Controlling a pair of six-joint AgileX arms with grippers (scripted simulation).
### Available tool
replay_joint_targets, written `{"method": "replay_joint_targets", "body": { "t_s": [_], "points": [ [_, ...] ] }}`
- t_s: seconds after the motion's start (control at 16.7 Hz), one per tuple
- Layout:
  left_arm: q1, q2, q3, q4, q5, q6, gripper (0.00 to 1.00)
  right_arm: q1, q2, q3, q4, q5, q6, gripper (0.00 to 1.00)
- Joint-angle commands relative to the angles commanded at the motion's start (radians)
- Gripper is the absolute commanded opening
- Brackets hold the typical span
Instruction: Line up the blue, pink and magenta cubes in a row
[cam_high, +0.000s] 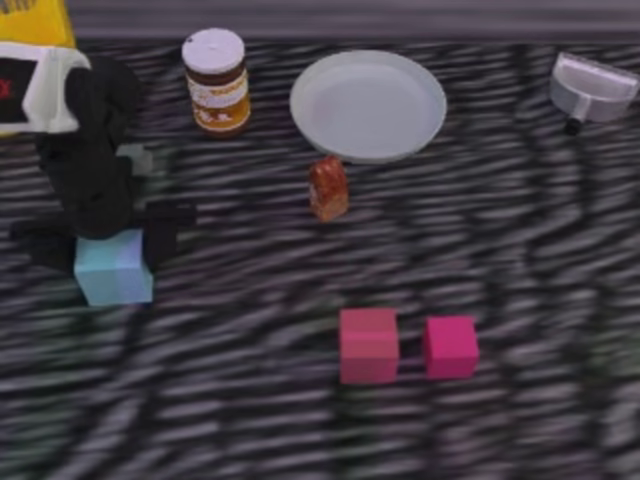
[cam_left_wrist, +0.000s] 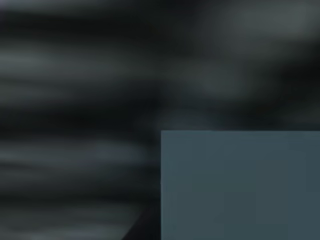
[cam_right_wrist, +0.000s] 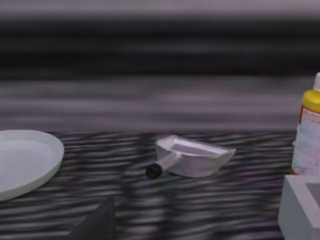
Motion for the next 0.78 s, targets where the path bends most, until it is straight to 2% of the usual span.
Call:
{"method": "replay_joint_targets", "body": {
  "t_s": [0.42, 0.78],
  "points": [
    [0.017, -0.081, 0.127, -0.217, -0.001, -0.003, 0.00, 0.000, 0.000, 0.000, 0.000, 0.000, 0.000, 1.00],
    [0.011, -0.093, 0.140, -0.237, -0.001, -0.003, 0.00, 0.000, 0.000, 0.000, 0.000, 0.000, 0.000, 1.00]
  ]
}}
